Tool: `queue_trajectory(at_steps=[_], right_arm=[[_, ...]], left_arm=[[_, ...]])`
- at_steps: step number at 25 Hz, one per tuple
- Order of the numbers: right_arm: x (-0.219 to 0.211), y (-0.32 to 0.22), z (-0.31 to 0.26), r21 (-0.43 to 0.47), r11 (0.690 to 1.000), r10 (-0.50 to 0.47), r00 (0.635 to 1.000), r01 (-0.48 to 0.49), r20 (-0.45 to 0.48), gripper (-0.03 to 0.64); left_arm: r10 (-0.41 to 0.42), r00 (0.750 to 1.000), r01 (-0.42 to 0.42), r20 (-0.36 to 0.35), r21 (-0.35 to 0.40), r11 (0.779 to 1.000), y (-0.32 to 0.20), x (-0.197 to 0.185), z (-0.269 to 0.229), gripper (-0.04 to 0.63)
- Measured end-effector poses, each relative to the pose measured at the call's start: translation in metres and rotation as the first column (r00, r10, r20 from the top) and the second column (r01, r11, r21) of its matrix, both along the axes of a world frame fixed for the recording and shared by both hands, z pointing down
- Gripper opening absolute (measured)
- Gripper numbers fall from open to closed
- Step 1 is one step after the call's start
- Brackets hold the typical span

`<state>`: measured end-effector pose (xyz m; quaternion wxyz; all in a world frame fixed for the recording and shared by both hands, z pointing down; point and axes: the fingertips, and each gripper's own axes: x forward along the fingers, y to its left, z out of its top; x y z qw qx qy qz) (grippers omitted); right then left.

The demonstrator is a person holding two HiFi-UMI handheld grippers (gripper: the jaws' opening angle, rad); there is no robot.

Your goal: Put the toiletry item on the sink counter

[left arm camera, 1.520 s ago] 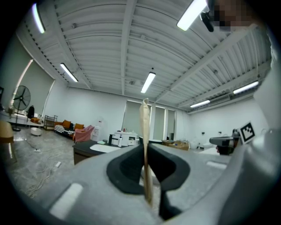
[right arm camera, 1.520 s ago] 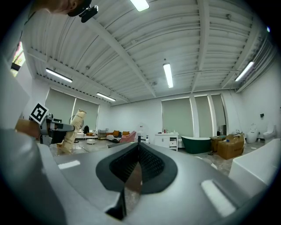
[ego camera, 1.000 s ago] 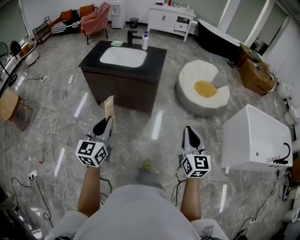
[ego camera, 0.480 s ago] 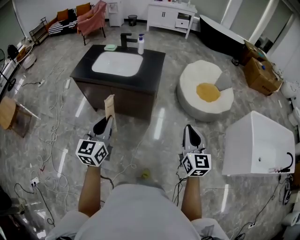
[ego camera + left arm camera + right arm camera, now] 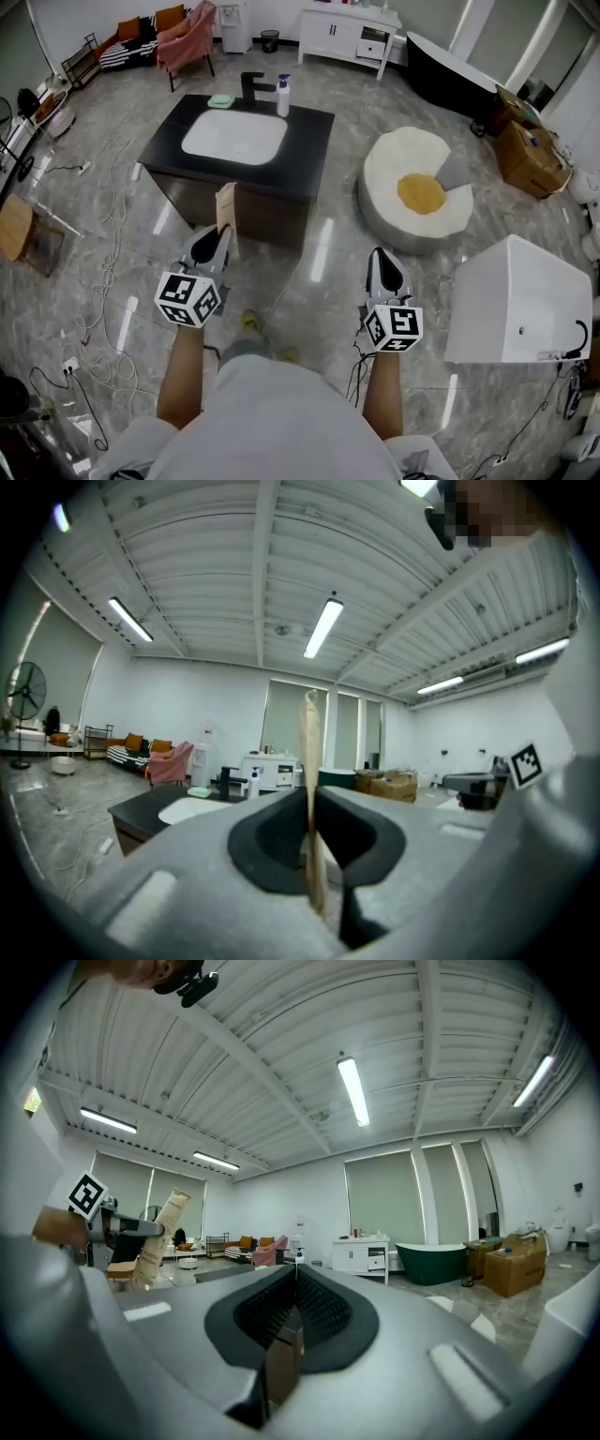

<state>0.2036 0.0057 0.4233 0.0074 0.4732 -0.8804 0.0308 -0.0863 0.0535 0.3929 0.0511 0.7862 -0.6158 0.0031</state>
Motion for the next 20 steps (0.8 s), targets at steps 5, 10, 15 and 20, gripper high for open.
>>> queue_trajectory(at_steps=[5,10,15,20], right_arm=[[-0.012,-0.042,0.008,0.000,1.000,0.005,1.000,-0.005,-0.005,0.003],[-0.033,-0.092,0.017,-0.005,1.000,0.021,0.999,-0.021,-0.034,0.003],[-0.064,-0.156,0.014,-0.019,0.998,0.063,0.997,-0.064,-0.046,0.003],[-0.110,-0.219,0.007,-0.031,0.994,0.101,0.994,-0.103,-0.045,0.003]], left_arm=[[0.018,1.000,-0.018,-0.003,0.003,1.000,-0.044,-0.009,0.007,0.021],[0.036,0.999,-0.036,-0.023,-0.010,0.999,-0.100,-0.030,0.022,0.021],[0.081,0.996,-0.081,-0.035,-0.024,0.996,-0.169,-0.058,0.021,0.021],[0.115,0.992,-0.117,-0.054,-0.038,0.992,-0.243,-0.104,0.018,0.021]])
